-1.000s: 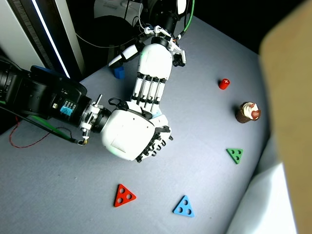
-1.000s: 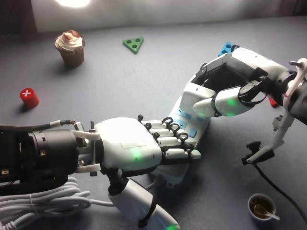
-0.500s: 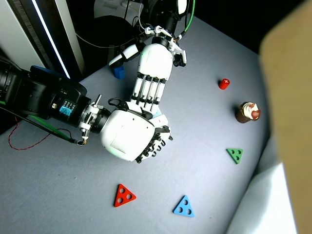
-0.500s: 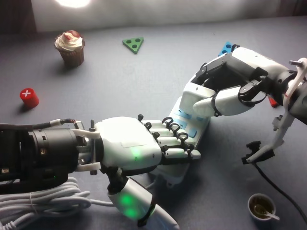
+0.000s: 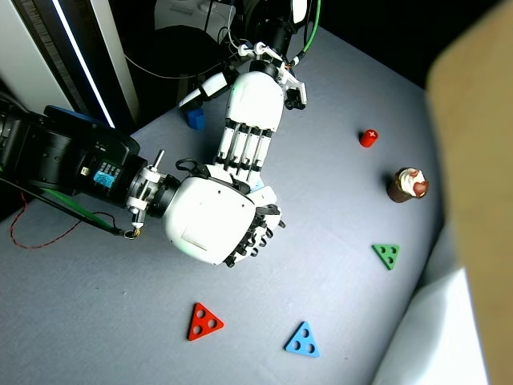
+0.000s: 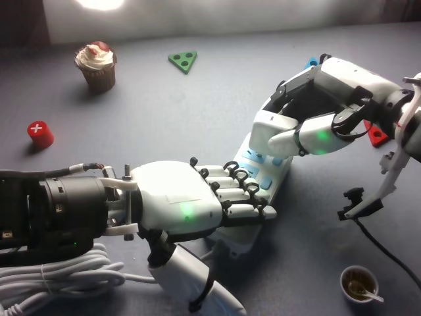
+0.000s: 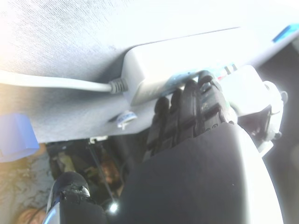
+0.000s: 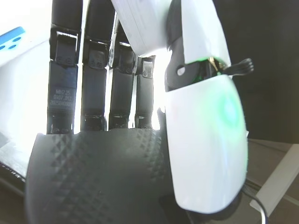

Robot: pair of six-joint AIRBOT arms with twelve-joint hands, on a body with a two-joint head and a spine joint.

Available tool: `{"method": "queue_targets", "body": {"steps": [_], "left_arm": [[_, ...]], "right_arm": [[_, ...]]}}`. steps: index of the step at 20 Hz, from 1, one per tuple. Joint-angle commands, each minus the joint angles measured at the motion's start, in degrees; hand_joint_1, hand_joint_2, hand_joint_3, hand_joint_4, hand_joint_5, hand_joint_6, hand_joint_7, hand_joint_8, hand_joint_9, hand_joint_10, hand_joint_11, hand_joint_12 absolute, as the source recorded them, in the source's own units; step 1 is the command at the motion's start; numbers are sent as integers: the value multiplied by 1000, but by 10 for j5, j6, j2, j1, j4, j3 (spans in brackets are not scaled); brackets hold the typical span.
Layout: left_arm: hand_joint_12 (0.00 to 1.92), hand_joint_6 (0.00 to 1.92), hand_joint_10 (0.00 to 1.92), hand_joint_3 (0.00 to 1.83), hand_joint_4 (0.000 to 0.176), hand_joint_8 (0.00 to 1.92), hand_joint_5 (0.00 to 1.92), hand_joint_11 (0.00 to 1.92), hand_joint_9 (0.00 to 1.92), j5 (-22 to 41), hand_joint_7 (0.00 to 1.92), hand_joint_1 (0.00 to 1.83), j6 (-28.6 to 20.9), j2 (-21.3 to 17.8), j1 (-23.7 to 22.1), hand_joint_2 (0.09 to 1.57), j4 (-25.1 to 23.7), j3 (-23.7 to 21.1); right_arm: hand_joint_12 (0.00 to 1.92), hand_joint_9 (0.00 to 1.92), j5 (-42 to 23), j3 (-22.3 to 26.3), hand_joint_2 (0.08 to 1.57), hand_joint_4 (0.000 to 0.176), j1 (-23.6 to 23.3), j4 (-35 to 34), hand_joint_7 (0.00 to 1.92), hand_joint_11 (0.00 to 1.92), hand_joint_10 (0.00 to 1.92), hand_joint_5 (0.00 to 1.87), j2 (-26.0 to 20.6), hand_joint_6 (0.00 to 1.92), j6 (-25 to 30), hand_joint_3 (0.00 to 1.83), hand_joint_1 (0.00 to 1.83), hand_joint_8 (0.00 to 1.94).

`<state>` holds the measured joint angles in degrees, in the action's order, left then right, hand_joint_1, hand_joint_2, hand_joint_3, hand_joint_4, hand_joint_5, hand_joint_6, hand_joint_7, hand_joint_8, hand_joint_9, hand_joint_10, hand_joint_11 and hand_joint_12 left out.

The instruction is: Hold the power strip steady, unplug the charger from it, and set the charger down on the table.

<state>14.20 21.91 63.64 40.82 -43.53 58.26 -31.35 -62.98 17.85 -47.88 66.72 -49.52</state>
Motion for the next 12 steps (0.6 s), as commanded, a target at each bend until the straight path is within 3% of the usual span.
{"method": "queue_targets", "body": {"steps": [1, 12], "left_arm": [[31, 4, 7, 0, 0, 6, 69, 45, 52, 2, 69, 0, -6, -1, -2, 857, 5, 1], [26, 1, 2, 3, 0, 1, 68, 33, 46, -23, 65, 0, -12, 5, -4, 864, 4, 0]], "right_arm": [[583, 1113, -76, 1, 1028, 0, -13, 21, 1285, 979, 894, 1076, -14, 810, 18, 0, 1399, 302], [580, 1095, -80, 8, 1030, 0, -10, 22, 1300, 968, 919, 1069, -35, 820, 21, 0, 1398, 279]]}}
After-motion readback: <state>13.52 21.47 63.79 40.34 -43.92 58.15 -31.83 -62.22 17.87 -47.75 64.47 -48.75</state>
